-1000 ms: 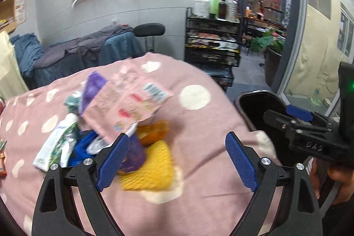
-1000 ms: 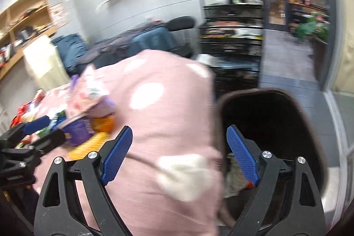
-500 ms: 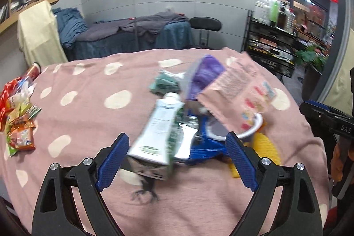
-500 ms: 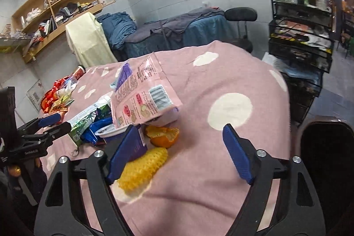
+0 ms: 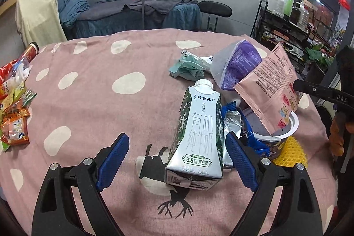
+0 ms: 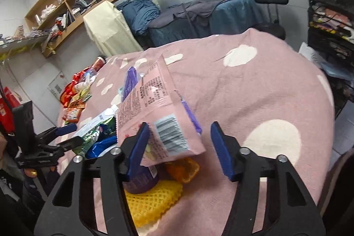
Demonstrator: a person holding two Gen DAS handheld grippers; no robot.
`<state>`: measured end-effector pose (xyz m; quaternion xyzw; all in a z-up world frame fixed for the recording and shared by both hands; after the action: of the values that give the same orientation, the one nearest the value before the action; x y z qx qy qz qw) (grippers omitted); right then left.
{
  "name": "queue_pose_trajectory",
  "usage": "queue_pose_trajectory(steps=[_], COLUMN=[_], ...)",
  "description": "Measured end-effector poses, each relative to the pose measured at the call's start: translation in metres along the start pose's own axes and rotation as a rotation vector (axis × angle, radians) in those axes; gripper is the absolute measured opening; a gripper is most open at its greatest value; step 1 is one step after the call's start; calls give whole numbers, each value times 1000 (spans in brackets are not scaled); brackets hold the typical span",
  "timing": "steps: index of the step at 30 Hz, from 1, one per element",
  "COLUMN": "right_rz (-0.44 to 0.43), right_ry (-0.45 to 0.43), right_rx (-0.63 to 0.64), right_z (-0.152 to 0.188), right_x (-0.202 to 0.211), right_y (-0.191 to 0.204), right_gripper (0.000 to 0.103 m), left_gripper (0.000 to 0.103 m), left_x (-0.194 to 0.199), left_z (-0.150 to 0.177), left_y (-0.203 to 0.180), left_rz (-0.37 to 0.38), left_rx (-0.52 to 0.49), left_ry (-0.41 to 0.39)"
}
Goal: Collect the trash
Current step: 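Grasp the pink snack wrapper with the right tool while the left tool grasps the milk carton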
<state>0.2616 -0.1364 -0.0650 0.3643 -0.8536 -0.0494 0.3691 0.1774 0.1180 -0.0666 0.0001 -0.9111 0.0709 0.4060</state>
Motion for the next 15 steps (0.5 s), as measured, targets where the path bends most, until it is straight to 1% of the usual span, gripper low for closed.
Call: queue_pose_trajectory(steps=[1,2,3,6,8,11,13,14,15], right_rz=[-22,-35,-43,-101,-139,-167,-166,-160,-152], right_ry=[9,16,21,19,4,-28,-47,-53,-61], right_rx=[6,17,23,30,21,34,59,73,89], right_z=[0,0,0,4,6,5,4,4,4], right_x=[-3,-5,-6,-4,2,14,22,26,29], right_y=[3,6,8,19,27,41,52,56,61], right_gripper=[42,38,30,17,13,8,5,5,5], left_gripper=[88,87,87,83,82,78,72,71,68], left_x=[-3,-6,-8,-15,-24,-37,-43,-45,-46], left_z=[0,0,0,-1,-1,-5,-8,-9,-11], left_y=[0,1,2,6,10,11,9,8,8], left_rz=[0,2,1,-13,-12,-18,-26,-22,-14], left_rx=[-2,-1,-1,-2,3,-8,-17,-16,-15], left_ry=[10,20,24,45,75,112,115,116,114])
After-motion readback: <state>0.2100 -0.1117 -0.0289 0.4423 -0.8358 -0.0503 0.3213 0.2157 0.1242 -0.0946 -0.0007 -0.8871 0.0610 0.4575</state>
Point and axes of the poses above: each gripper's, at about its wrist camera, not at the fingertips, and x roughly against the way its jaws point, y to its left, z to its underside, the point moved 3 cm from there along -x, roughly the way its jaws point, and after that the axes turned 7 degrees about x, right-handed, at the moved point
